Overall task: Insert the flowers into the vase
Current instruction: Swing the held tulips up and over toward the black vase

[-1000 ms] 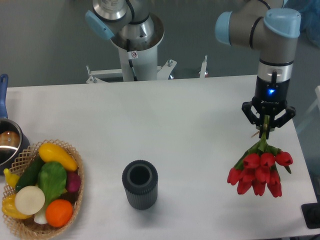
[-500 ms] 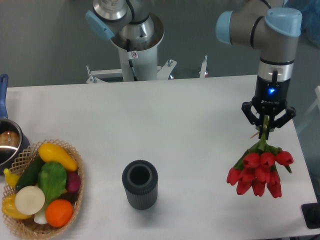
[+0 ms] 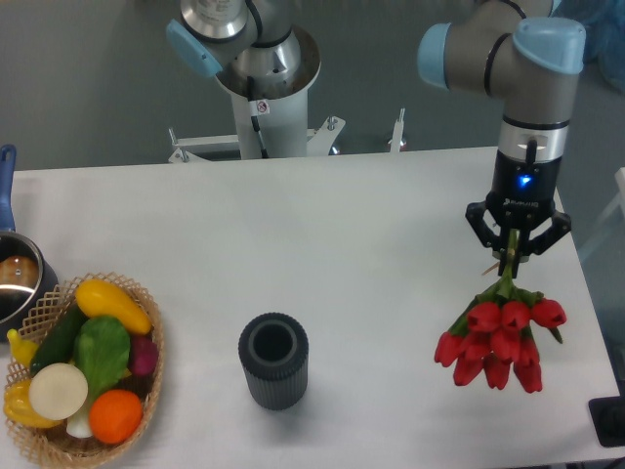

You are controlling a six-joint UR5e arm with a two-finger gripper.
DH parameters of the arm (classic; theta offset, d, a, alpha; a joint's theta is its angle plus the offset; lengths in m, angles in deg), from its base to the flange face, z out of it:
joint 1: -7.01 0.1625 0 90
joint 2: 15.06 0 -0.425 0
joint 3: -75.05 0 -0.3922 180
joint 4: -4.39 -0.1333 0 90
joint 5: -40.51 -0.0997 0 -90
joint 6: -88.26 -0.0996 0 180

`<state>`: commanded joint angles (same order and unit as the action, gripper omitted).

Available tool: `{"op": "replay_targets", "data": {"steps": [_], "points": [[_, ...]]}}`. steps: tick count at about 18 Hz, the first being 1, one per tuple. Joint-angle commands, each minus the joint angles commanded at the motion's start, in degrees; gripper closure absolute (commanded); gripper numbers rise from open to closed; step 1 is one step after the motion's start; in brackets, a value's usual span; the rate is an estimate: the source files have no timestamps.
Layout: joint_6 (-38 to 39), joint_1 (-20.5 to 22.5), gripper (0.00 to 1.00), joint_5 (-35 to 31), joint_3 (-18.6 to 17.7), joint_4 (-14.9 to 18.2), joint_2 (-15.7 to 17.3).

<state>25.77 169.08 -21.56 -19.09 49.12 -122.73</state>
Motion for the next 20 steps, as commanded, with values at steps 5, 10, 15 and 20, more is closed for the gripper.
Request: {"op": "replay_targets", "data": {"steps": [5, 10, 15, 20], "points": [[1.49, -3.95, 0.85, 13.8, 0.52, -0.09, 0.09], [0.97, -5.71, 0.85, 25.39, 2.37, -0.35, 0.09], [-0.88, -6.42, 0.85, 37.7, 2.46, -0.44, 0.09], [-3.07, -6.59, 0.85, 45.61, 1.33, -0.7, 0.09]]}}
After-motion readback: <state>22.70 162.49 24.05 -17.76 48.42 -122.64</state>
